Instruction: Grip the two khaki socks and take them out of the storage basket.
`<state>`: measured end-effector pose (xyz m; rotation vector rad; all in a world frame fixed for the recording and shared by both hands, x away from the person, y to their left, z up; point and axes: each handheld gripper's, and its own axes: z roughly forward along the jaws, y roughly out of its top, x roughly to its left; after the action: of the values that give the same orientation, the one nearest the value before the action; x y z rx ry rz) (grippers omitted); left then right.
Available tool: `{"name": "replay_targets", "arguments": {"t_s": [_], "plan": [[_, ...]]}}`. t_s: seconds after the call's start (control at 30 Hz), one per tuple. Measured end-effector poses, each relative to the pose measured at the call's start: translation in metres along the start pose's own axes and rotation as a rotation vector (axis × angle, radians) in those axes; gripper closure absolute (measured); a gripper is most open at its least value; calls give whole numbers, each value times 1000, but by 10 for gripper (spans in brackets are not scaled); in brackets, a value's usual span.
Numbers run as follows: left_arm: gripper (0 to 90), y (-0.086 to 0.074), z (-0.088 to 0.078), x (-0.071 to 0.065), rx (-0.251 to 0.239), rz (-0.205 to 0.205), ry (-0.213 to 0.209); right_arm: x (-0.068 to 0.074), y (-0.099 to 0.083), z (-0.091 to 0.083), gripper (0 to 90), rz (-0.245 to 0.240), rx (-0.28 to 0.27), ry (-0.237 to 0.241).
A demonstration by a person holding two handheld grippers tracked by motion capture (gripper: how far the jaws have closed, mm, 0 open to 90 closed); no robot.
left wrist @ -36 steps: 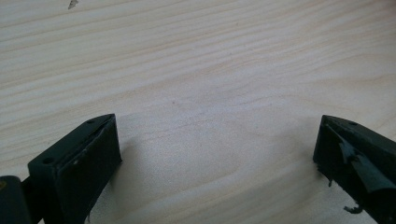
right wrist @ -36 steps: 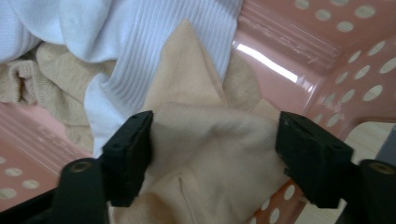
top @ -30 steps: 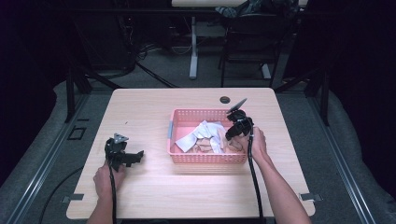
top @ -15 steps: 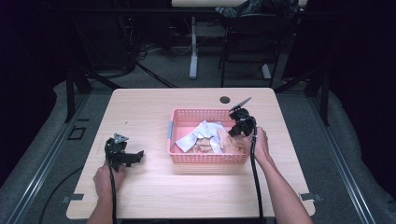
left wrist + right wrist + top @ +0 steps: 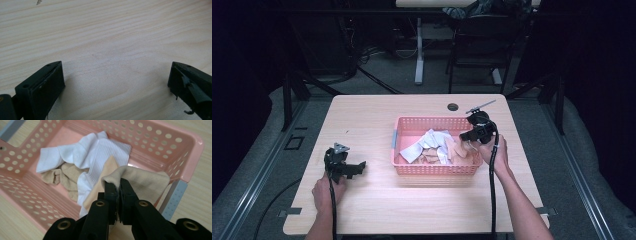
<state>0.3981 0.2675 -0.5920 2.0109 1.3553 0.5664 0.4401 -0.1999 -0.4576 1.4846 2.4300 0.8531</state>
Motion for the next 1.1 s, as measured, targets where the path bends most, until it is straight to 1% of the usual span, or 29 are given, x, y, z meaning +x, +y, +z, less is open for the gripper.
{"name": "replay_targets", "arguments": {"t_s": [0.03,0.07,0.17,0.27,0.33,0.5,0.53,0.57,0.63,1.1], "plan": [[3,0,0,0,0,0,0,0,0,0,865,0,0,0],[3,0,0,0,0,1,0,2,1,-5,865,-6,-13,1],[3,0,0,0,1,1,-1,4,4,-12,865,-16,-37,7],[3,0,0,0,0,0,0,7,7,-18,865,-20,-64,23],[3,0,0,0,1,-1,0,9,9,-24,865,-32,-79,30],[3,0,0,0,0,0,0,15,15,-35,865,-44,-95,29],[3,0,0,0,0,0,0,15,15,-35,865,-44,-95,29],[3,0,0,0,1,-1,0,16,16,-39,864,-48,-103,34],[3,0,0,0,0,0,0,18,17,-43,865,-58,-109,29],[3,0,0,0,0,0,0,20,22,-74,865,-79,-151,22]]}}
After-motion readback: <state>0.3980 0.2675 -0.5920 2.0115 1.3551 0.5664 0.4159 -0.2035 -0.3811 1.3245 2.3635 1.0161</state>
